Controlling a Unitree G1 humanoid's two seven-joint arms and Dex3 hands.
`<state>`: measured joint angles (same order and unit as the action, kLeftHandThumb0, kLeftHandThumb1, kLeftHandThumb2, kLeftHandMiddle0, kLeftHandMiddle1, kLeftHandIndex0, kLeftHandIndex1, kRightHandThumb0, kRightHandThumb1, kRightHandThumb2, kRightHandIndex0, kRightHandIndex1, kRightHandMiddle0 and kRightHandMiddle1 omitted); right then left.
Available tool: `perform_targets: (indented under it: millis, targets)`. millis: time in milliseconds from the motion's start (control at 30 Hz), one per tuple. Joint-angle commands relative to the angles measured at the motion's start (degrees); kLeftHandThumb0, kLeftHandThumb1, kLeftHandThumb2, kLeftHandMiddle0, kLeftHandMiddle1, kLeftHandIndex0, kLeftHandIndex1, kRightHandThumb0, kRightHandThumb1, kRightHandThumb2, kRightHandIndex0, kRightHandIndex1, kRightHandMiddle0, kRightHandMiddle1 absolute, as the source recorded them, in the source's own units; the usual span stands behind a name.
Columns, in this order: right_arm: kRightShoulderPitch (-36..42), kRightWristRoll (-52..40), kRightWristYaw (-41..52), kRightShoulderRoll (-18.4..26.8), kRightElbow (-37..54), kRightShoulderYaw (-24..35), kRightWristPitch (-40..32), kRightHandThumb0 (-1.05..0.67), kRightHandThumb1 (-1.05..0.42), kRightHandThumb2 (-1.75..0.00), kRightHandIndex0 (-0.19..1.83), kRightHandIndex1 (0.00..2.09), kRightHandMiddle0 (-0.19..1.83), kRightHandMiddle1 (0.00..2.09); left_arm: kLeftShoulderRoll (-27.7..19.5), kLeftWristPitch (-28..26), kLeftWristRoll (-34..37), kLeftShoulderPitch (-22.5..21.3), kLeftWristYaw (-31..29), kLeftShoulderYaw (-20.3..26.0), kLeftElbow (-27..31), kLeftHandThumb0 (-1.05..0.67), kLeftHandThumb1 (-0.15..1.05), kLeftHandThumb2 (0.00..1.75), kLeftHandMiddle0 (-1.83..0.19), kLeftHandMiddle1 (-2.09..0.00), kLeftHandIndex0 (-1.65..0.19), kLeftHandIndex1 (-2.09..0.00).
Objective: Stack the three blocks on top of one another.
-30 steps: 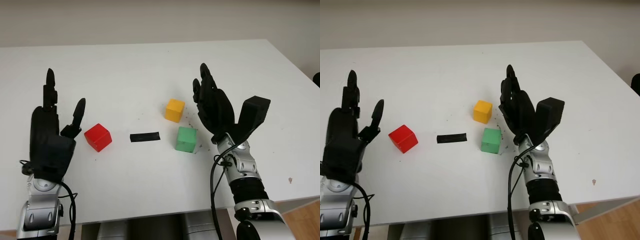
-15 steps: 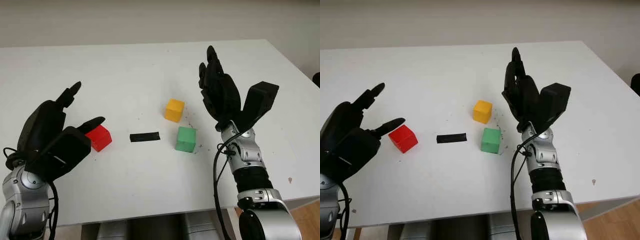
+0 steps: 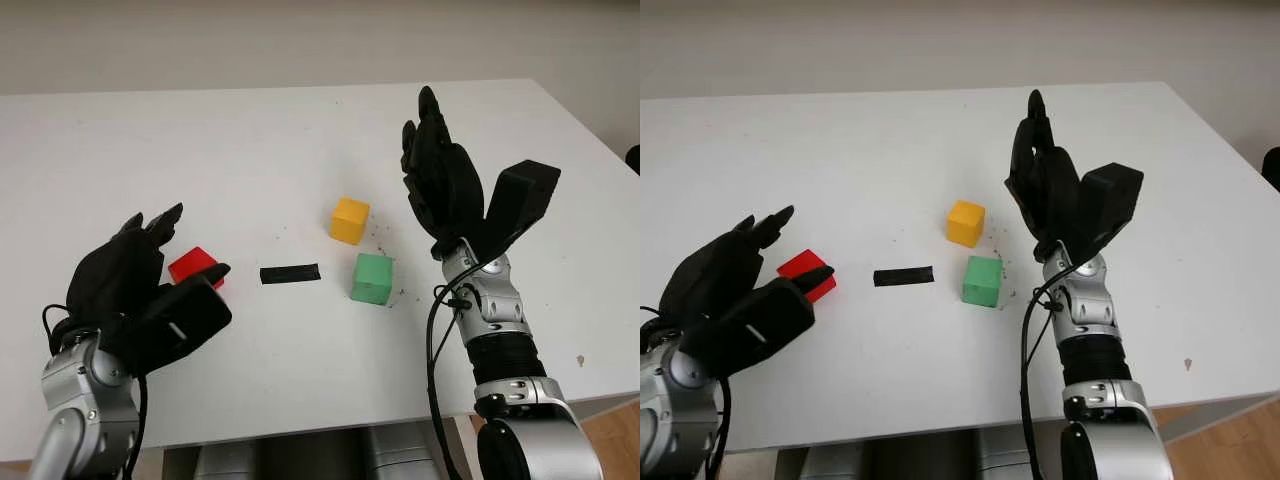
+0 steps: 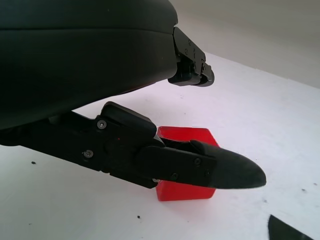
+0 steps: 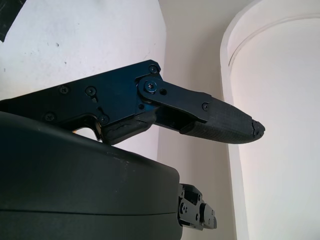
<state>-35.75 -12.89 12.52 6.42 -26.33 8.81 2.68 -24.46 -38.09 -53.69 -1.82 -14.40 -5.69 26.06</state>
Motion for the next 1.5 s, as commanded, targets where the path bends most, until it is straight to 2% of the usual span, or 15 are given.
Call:
perform_targets:
  millis: [0,200,433,567,767,800,867,900,1033,1167,1433,1467]
  targets:
    - [0.02,-0.12,0.09,-0.26,1.29,-0.20,-0.33,-0.81,-1.05,-0.77,-0.19,0.00,-0.19,0.00,0.44,-0.31,-1.05,-0.28,-0.24,-0.51,-0.41,-0.96,1.04,0.09,0.01,-0.03,-0.17,-0.03]
    - [0.36,0.27,-0.19,-0.52,1.79,-0.36,-0.47,-0.81,-1.05,-0.76,-0.19,0.00,-0.19,0.00,0.30,-0.66,-4.10,-0.84,-1.16,-2.03,-3.19,-0.93,1.03,0.06,0.07,-0.03,-0.10,-0.01]
    - [0.60,-0.13,-0.12,-0.70,2.31,-0.14,-0.96,-0.81,-1.05,-0.76,-0.19,0.00,-0.19,0.00,0.74,-0.43,-7.95,-1.66,-0.34,-2.98,-5.74,-0.87,1.00,0.05,0.07,-0.05,-0.14,-0.05]
    - [0.72,-0.27,-0.03,-0.74,2.38,-0.04,-0.82,-0.81,-1.05,-0.76,-0.19,0.00,-0.19,0.00,1.12,-1.15,-9.11,-2.26,-1.67,-2.97,-5.91,-0.84,0.99,0.05,0.05,-0.06,-0.21,-0.08]
    - [0.87,-0.02,-0.40,-0.81,2.94,-0.26,-1.49,-0.82,-1.05,-0.75,-0.19,0.00,-0.19,0.00,0.86,-0.90,-9.54,-3.21,-2.60,-2.30,-6.33,-0.74,1.00,0.05,-0.04,-0.08,-0.42,-0.20]
    - [0.93,0.03,-0.36,-0.85,2.93,-0.30,-1.31,-0.82,-1.05,-0.75,-0.19,0.00,-0.19,0.00,0.78,-0.75,-9.42,-3.35,-2.58,-2.19,-6.42,-0.73,1.00,0.05,-0.06,-0.07,-0.43,-0.25]
    - [1.00,0.09,-0.38,-0.89,2.98,-0.35,-1.34,-0.81,-1.05,-0.76,-0.19,0.00,-0.19,0.00,0.80,-0.61,-9.14,-3.69,-2.62,-2.00,-6.64,-0.71,1.01,0.05,-0.10,-0.06,-0.25,-0.74]
    - [1.02,0.11,-0.39,-0.90,3.02,-0.36,-1.38,-0.81,-1.05,-0.76,-0.19,0.00,-0.19,0.00,0.83,-0.58,-9.05,-3.81,-2.66,-1.93,-6.73,-0.70,1.01,0.05,-0.12,-0.06,-0.20,-0.90]
    - [1.20,0.35,-0.82,-0.92,3.40,-0.42,-1.64,-0.81,-1.05,-0.76,-0.19,0.00,-0.19,0.00,0.97,0.56,-7.58,-4.04,-1.81,-1.33,-7.44,-0.70,1.02,0.06,-0.17,-0.06,-0.17,-1.14]
    - [1.33,0.19,-1.14,-1.14,3.66,-0.28,-1.69,-0.80,-1.05,-0.75,-0.19,0.00,-0.19,0.00,0.98,1.19,-7.08,-4.10,-1.15,-1.25,-7.90,-0.69,1.02,0.05,-0.20,-0.07,-0.23,-1.22]
    - [1.53,-0.12,-0.87,-1.36,3.85,-0.36,-1.70,-0.79,-1.05,-0.76,-0.19,0.00,-0.19,0.00,0.92,1.58,-7.95,-4.31,0.48,-1.71,-9.77,-0.63,1.01,0.05,-0.17,-0.05,-0.30,-1.22]
    - [1.52,-0.16,-0.76,-1.33,3.90,-0.39,-1.76,-0.79,-1.05,-0.76,-0.19,0.00,-0.19,0.00,1.02,1.81,-7.75,-4.33,1.00,-1.67,-10.11,-0.60,1.00,0.05,-0.16,-0.05,-0.31,-1.28]
